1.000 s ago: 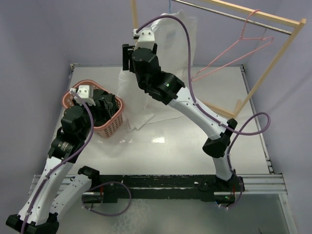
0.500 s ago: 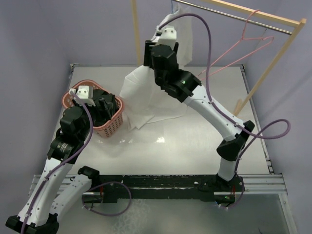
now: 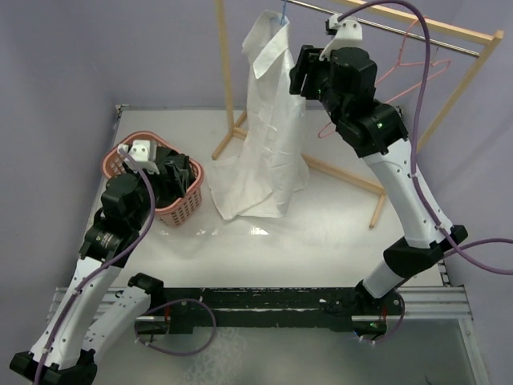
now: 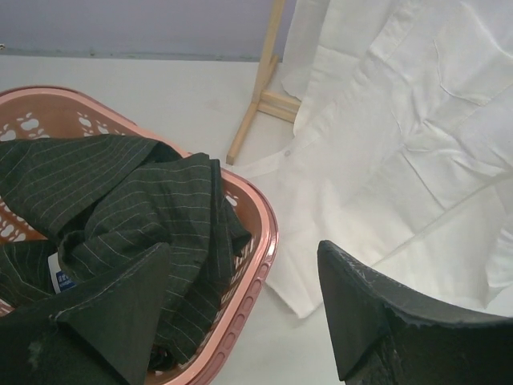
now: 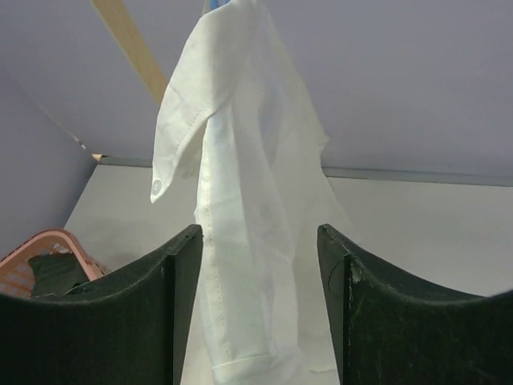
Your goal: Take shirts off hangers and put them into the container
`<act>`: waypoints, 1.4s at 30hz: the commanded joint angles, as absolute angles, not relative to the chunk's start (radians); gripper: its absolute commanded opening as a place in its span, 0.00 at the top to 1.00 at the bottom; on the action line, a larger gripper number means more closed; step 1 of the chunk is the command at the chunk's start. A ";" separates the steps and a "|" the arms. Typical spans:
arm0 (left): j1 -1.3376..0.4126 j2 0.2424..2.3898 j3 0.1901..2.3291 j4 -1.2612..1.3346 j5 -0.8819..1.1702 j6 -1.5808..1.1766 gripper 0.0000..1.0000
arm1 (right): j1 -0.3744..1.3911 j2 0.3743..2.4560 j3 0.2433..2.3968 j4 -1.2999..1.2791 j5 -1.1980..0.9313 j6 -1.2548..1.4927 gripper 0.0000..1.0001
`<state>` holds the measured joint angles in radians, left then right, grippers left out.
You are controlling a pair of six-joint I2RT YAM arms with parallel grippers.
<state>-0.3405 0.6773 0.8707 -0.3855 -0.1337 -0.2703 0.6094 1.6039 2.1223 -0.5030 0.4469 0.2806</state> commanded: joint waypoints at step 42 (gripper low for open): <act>-0.336 0.718 0.890 -0.373 -0.095 -0.271 0.24 | 0.539 1.716 2.332 -0.616 0.229 0.175 1.00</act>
